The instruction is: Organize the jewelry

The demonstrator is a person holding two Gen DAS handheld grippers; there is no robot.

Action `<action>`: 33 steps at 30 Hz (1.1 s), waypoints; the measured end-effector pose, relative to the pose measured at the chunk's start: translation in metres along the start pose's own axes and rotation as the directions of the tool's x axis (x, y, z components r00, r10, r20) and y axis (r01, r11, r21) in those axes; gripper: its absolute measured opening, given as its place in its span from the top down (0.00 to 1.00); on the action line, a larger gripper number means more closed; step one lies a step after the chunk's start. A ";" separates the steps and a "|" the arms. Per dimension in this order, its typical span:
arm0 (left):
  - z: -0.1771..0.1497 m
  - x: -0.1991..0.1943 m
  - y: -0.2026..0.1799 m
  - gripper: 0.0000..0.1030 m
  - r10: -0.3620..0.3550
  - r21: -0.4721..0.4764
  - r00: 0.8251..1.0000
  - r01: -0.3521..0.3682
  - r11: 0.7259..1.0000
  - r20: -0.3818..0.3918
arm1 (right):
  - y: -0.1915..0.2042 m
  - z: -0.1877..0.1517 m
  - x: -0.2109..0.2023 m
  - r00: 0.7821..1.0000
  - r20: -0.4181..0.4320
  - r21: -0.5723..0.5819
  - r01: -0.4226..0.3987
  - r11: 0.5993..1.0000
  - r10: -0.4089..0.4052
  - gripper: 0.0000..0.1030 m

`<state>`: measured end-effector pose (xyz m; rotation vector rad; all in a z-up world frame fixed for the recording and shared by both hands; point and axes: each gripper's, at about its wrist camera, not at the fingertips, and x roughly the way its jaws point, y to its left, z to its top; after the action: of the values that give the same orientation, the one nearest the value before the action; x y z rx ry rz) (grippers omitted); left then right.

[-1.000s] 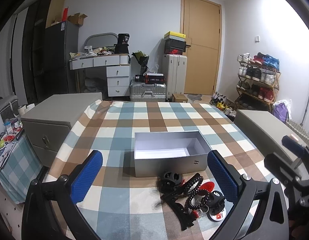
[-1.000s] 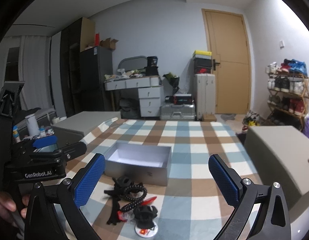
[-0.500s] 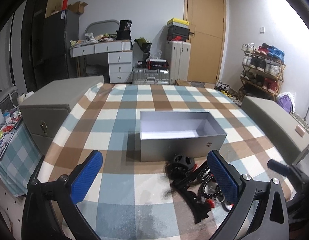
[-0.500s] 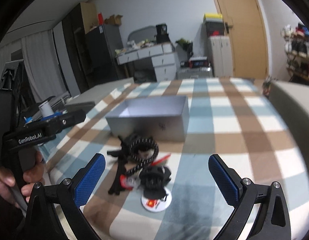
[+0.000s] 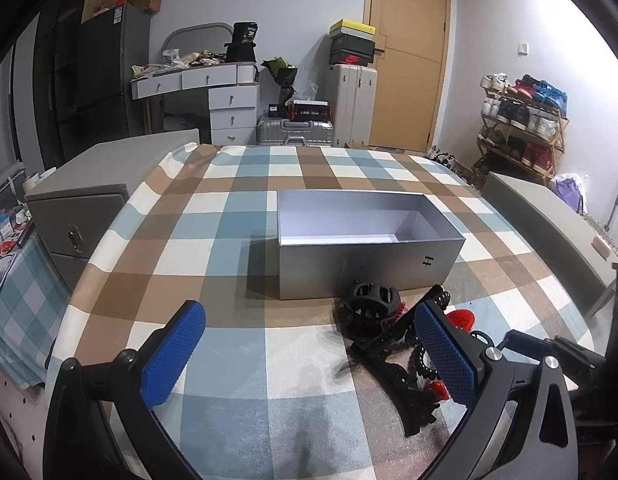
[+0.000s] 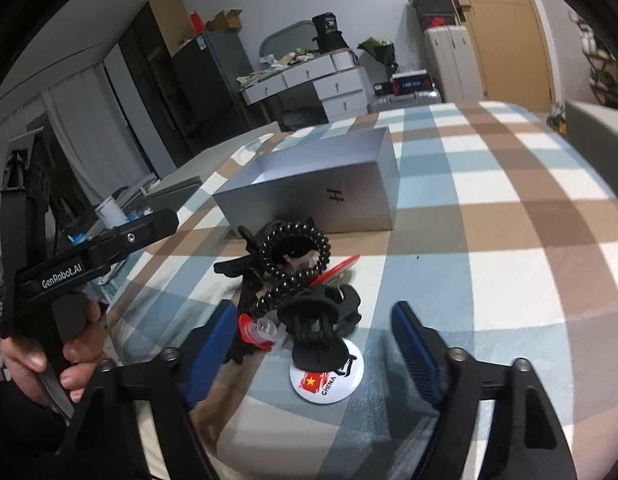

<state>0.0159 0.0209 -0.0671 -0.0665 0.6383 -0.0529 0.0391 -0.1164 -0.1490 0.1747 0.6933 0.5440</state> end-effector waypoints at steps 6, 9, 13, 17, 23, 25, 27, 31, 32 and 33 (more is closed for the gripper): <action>-0.002 0.006 0.002 0.01 -0.023 -0.002 0.999 0.022 1.000 -0.032 | -0.002 -0.003 0.003 1.000 -0.015 0.027 -0.027 0.999 0.027 0.56; -0.002 0.005 0.002 0.01 -0.039 -0.002 0.999 0.039 0.999 -0.034 | -0.004 -0.003 0.002 0.999 -0.016 0.028 -0.030 0.999 0.030 0.63; -0.002 0.005 -0.002 0.01 -0.077 0.005 0.996 0.077 0.997 -0.036 | -0.003 -0.001 -0.002 1.000 -0.001 0.018 -0.032 0.999 0.032 0.71; -0.002 0.004 -0.008 0.01 -0.127 0.021 0.991 0.128 0.992 -0.047 | -0.004 -0.003 -0.005 0.999 0.009 0.026 -0.049 0.998 0.049 0.71; -0.002 0.001 -0.022 0.01 -0.216 0.067 0.974 0.221 0.973 -0.069 | -0.005 -0.003 -0.019 0.997 0.050 0.026 -0.054 0.998 0.052 0.71; -0.002 0.003 -0.028 0.01 -0.261 0.080 0.961 0.268 0.960 -0.095 | -0.006 -0.003 -0.024 0.997 0.064 0.027 -0.050 0.998 0.048 0.71; -0.003 0.006 -0.035 0.01 -0.281 0.101 0.952 0.293 0.951 -0.123 | -0.009 -0.003 -0.029 0.996 0.080 0.039 -0.049 0.998 0.046 0.71; -0.004 0.010 -0.049 0.01 -0.305 0.141 0.937 0.329 0.934 -0.168 | -0.018 -0.001 -0.037 0.994 0.108 0.068 -0.041 0.997 0.034 0.71; -0.004 0.011 -0.052 0.01 -0.312 0.153 0.933 0.340 0.928 -0.178 | -0.020 -0.001 -0.040 0.993 0.117 0.072 -0.037 0.997 0.029 0.71; -0.004 0.012 -0.056 0.01 -0.314 0.169 0.931 0.346 0.923 -0.187 | -0.022 -0.001 -0.042 0.992 0.123 0.072 -0.030 0.997 0.021 0.71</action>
<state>0.0215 -0.0361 -0.0728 0.0253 0.7716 -0.4541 0.0209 -0.1573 -0.1331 0.2839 0.5923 0.5279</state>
